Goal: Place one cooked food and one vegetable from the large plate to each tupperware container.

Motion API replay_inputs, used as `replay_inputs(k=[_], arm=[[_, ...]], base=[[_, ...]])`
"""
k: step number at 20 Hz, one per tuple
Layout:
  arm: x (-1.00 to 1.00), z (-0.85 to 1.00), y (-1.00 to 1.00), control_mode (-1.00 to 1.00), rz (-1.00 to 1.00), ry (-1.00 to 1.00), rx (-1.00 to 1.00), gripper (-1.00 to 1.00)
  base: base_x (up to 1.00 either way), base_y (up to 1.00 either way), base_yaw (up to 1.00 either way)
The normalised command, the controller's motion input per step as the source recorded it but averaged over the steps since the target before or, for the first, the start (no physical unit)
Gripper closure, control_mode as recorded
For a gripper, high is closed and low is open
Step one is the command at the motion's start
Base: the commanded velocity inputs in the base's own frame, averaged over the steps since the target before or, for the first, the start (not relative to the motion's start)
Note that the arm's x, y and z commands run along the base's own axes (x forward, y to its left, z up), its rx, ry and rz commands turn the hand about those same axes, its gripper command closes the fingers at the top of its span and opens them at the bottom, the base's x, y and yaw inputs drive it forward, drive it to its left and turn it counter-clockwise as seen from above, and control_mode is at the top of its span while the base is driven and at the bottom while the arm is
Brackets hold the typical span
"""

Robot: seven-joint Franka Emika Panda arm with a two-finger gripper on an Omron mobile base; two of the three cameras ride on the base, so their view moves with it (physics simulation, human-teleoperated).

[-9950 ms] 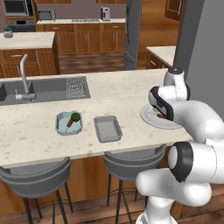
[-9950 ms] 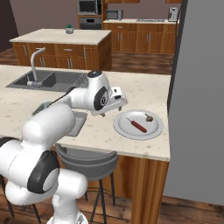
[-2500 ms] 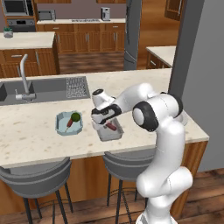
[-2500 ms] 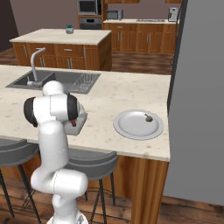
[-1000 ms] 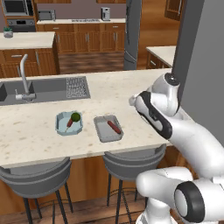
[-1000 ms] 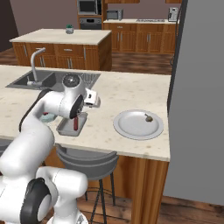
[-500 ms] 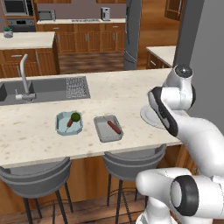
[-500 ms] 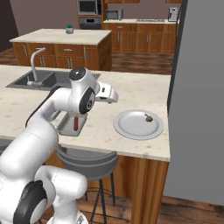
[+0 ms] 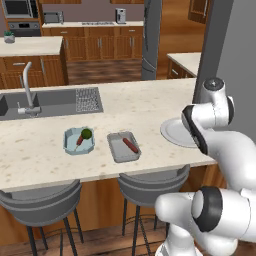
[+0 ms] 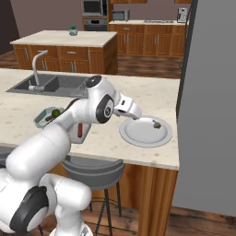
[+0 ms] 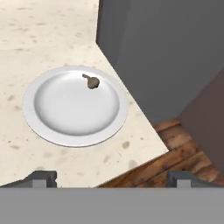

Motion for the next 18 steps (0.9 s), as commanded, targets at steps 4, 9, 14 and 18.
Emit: replay_inputs(k=[4, 9, 14, 18], arm=[[0.35, -0.39, -0.41, -1.0, -0.17, 0.02, 0.2, -1.0], [0.61, -0.13, -0.21, -1.0, -0.03, 0.1, 0.16, -1.0], [0.66, -0.39, -0.18, -1.0, -0.02, 0.04, 0.11, -1.0], [0.62, -0.41, -0.32, -1.0, -0.03, 0.09, 0.06, -1.0]], base=[[0.0, 0.0, 0.0], [0.0, 0.0, 0.0], [0.0, 0.0, 0.0], [0.0, 0.0, 0.0]])
